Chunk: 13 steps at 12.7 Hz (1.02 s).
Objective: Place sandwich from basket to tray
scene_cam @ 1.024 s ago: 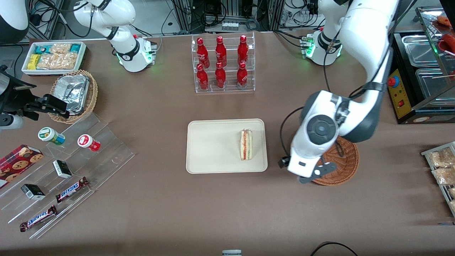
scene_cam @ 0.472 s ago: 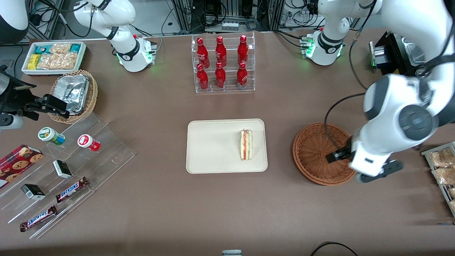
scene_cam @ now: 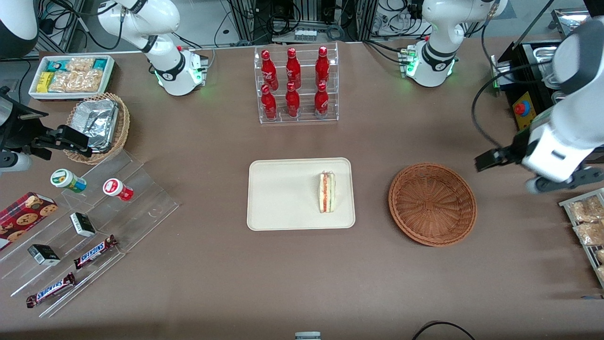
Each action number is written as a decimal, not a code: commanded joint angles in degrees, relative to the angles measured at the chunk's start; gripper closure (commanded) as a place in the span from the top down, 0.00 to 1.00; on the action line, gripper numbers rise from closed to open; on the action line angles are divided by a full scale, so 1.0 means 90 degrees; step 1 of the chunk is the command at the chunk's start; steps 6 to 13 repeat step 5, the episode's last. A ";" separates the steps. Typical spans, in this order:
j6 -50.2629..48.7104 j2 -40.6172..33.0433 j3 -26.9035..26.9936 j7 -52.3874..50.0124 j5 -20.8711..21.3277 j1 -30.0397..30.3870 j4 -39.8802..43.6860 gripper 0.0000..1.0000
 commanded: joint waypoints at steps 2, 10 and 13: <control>-0.0499 -0.0245 -0.0064 0.0600 -0.0060 0.0149 0.0005 1.00; -0.0900 -0.0410 -0.0054 0.0630 0.0047 0.0159 0.0152 1.00; -0.0900 -0.0410 -0.0054 0.0630 0.0047 0.0159 0.0152 1.00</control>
